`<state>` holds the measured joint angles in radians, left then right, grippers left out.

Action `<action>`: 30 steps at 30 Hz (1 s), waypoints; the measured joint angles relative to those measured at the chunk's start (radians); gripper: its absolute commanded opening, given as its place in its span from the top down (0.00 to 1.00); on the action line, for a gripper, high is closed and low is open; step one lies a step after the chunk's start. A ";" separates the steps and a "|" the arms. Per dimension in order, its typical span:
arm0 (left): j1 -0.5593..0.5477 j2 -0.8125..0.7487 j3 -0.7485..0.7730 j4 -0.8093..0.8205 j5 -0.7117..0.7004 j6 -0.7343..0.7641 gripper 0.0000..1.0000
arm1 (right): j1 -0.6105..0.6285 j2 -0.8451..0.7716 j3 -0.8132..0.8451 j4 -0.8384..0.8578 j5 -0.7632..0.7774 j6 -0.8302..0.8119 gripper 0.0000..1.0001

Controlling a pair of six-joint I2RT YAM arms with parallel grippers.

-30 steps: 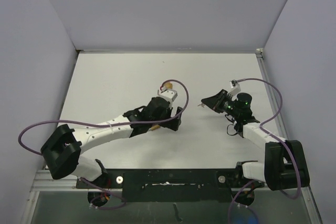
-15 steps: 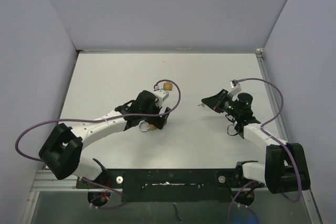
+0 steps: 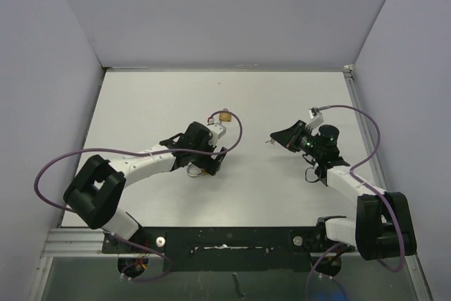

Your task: Unlock with the key

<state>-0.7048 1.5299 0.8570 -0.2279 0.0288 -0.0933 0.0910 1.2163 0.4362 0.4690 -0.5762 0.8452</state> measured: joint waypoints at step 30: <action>0.019 0.105 0.006 0.000 0.003 0.026 0.03 | -0.007 0.000 0.000 0.000 -0.004 -0.003 1.00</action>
<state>-0.6853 1.6352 0.8635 -0.2283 0.0319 -0.0673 0.0837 1.2163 0.4362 0.4694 -0.5800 0.8425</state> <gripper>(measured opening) 0.977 0.095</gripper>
